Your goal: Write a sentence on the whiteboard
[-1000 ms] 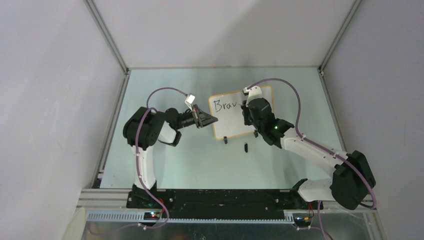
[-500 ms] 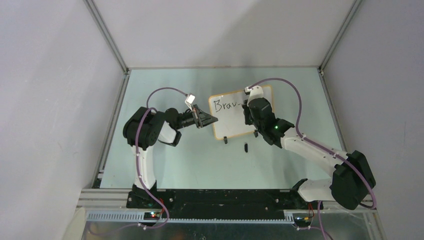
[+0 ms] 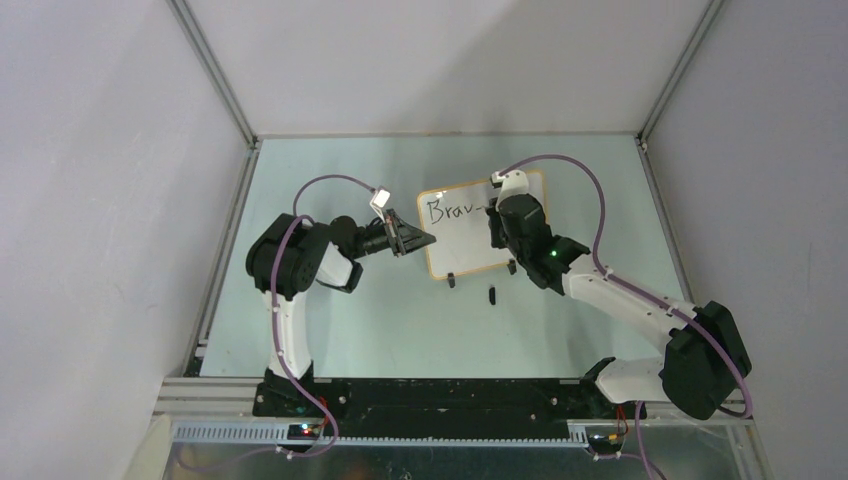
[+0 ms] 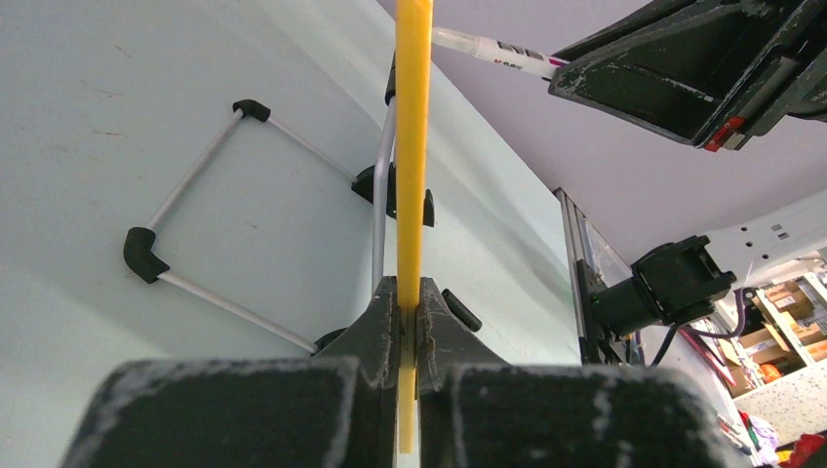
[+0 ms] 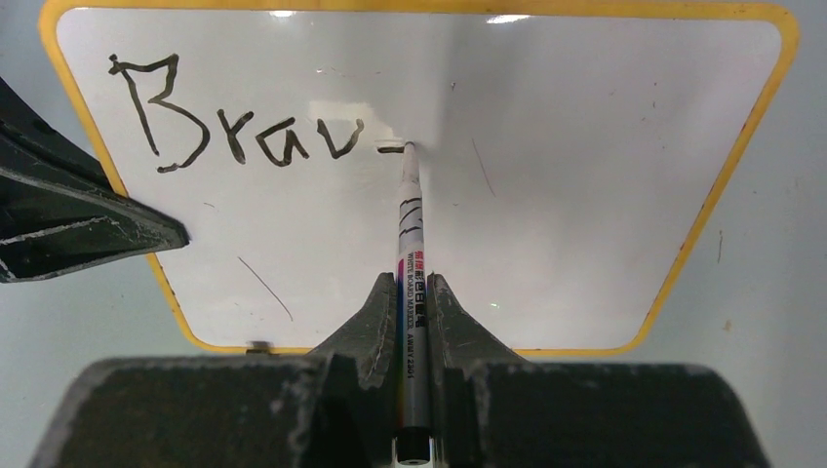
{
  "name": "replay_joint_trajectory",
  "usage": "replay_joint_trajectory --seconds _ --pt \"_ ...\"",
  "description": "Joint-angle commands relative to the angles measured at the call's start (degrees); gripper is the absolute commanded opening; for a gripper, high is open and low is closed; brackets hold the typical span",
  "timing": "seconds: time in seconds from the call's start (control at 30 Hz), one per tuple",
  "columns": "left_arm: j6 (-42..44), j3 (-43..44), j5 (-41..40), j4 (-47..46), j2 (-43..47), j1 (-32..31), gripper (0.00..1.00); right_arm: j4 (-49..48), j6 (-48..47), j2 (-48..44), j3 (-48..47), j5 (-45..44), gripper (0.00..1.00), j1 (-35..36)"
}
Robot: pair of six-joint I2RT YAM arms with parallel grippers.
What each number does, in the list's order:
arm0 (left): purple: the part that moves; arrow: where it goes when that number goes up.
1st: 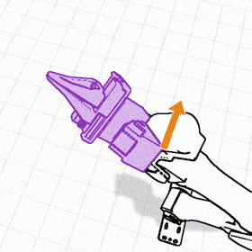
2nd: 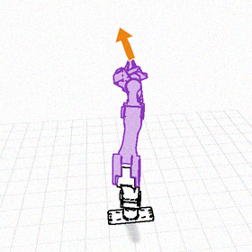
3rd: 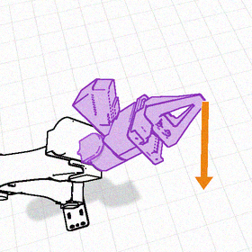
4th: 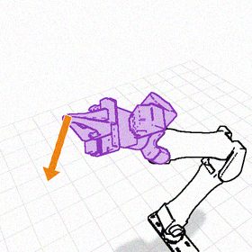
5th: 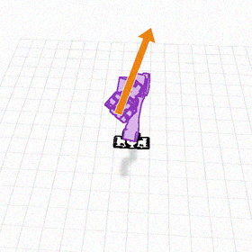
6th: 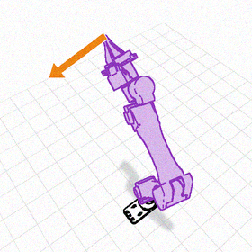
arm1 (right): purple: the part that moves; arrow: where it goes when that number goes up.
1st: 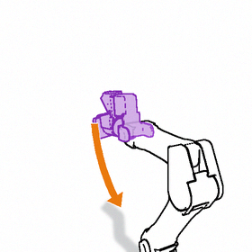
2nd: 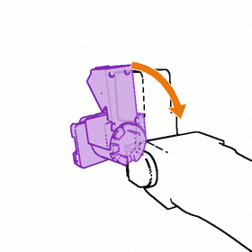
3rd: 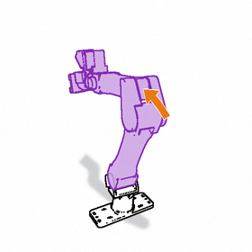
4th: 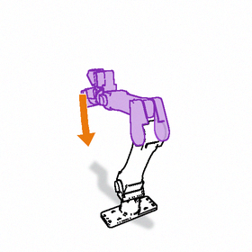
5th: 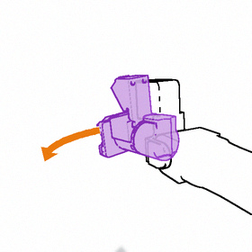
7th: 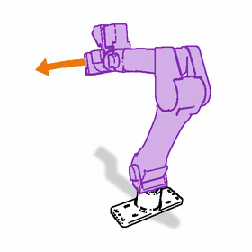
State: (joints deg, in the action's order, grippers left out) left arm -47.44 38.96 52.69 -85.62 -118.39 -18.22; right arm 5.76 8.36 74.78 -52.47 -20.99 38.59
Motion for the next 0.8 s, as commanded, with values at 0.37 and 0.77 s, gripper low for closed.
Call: replay_joint_trajectory --seconds 0.37,0.77 --pt "1.6 -0.7 2.5 -2.1 1.9 -0.1 0.00 -1.1 -0.1 1.0 -3.2 2.3 0.00 -0.7" --pt "1.6 -0.7 2.5 -2.1 1.9 -0.1 0.00 -0.6 -0.5 1.0 -3.1 5.2 0.00 -0.5"
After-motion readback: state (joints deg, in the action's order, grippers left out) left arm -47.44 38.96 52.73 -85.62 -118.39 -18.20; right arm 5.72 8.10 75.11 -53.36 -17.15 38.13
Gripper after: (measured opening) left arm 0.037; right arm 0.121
